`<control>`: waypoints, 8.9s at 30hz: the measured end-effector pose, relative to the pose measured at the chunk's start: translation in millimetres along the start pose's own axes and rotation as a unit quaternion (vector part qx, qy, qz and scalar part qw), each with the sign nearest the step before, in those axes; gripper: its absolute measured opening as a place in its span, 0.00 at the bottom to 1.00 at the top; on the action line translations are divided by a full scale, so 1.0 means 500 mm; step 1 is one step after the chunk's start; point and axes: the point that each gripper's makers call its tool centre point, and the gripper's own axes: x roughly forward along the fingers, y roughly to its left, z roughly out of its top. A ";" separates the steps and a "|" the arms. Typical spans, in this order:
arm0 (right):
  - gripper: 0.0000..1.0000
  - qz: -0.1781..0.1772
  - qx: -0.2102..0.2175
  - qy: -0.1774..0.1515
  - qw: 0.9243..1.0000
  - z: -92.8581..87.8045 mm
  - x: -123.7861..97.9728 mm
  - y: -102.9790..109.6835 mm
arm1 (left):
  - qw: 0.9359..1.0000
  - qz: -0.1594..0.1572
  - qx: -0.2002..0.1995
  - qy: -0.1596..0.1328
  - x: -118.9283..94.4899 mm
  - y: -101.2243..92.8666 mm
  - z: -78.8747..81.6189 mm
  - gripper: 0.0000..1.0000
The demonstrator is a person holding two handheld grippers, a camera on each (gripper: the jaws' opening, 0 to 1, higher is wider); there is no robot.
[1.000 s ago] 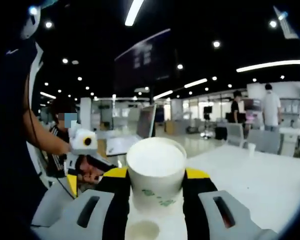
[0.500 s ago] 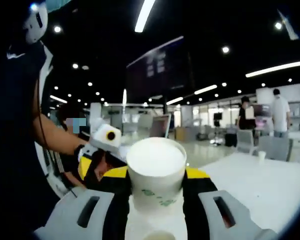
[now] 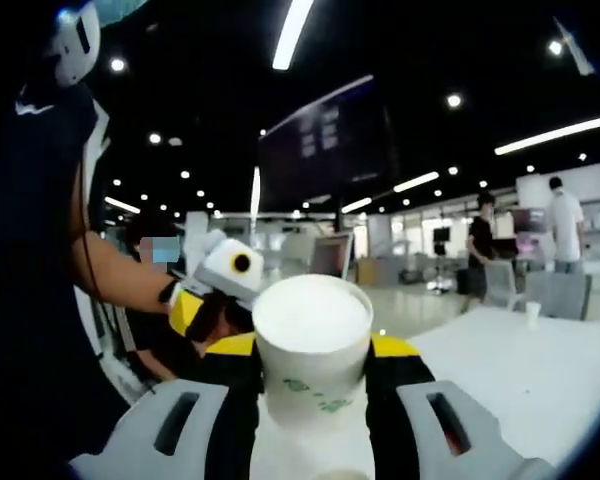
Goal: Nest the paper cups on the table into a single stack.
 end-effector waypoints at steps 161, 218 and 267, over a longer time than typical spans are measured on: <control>0.96 -0.232 0.085 0.150 0.957 -0.204 -0.281 -0.134 | 0.685 0.018 0.343 0.643 0.071 0.041 -0.096 0.00; 0.96 -0.248 0.076 0.154 0.954 -0.200 -0.304 -0.137 | 0.687 0.033 0.290 0.665 0.078 0.143 -0.264 0.02; 0.96 -0.237 0.073 0.162 0.955 -0.205 -0.287 -0.130 | 0.765 0.019 0.275 0.581 0.090 0.138 -0.254 0.34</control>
